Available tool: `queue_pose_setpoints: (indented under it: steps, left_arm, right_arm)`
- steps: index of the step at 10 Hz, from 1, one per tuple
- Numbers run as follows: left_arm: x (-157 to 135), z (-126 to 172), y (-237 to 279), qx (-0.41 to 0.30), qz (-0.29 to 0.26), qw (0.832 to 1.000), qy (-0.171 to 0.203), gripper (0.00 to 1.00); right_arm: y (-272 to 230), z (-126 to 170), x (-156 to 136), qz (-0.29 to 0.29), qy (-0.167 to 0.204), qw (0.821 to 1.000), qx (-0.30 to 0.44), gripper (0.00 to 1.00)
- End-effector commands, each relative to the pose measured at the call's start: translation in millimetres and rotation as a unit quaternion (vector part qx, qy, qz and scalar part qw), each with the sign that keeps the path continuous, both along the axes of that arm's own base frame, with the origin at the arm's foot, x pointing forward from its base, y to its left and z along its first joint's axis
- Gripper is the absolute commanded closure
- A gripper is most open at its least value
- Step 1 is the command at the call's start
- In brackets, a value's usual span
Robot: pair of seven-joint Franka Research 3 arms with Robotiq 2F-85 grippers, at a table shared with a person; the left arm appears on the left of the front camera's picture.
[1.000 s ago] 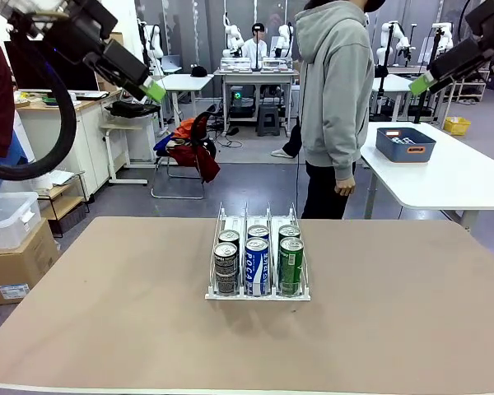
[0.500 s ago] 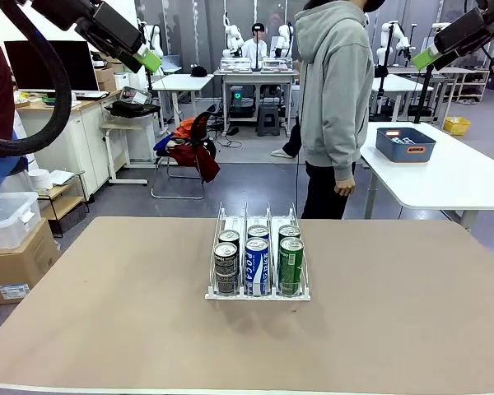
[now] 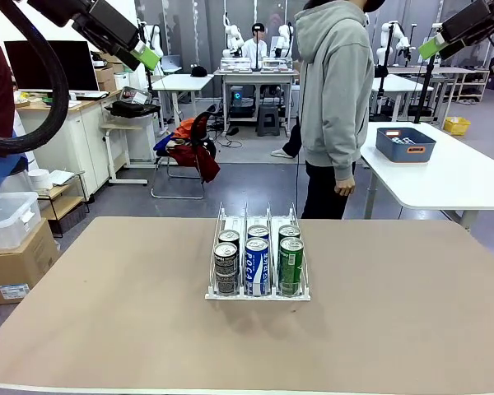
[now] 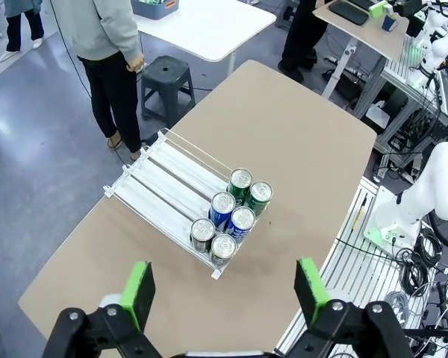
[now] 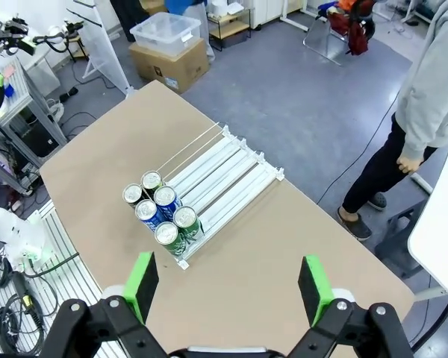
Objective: Fill the beverage cans into the dispenser.
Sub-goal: Pick up the Ionic drink handed by the human.
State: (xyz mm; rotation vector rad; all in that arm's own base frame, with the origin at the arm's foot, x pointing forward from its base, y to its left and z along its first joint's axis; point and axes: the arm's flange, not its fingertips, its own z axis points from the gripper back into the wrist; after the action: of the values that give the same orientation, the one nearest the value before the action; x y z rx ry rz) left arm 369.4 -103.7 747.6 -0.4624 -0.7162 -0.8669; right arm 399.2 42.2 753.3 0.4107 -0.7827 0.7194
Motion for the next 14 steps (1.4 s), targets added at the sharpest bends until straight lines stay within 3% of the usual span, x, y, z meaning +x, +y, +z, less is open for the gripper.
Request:
queue_pose_setpoints:
  steps: [1, 6, 7, 14]
  left_arm:
    - [-2.1, 0.1, 4.1, 0.005, -0.011, 1.0, 0.008, 0.0]
    - [-1.9, 2.3, 2.2, 0.021, 0.003, 0.999, -0.024, 0.0]
    - [-2.6, 3.7, 0.7, 0.004, -0.004, 1.0, 0.0, 0.0]
    - [-2.6, 3.7, 0.7, 0.004, -0.004, 1.0, 0.0, 0.0]
  right_arm:
    - [-1.3, 7.8, 0.6, -0.01, 0.012, 1.0, -0.02, 0.0]
    - [2.2, 16.2, 1.3, -0.002, 0.018, 0.999, -0.045, 0.0]
    - [0.7, 13.1, 0.3, -0.001, -0.001, 0.999, -0.037, 0.0]
    - [0.7, 13.1, 0.3, -0.001, -0.001, 0.999, -0.037, 0.0]
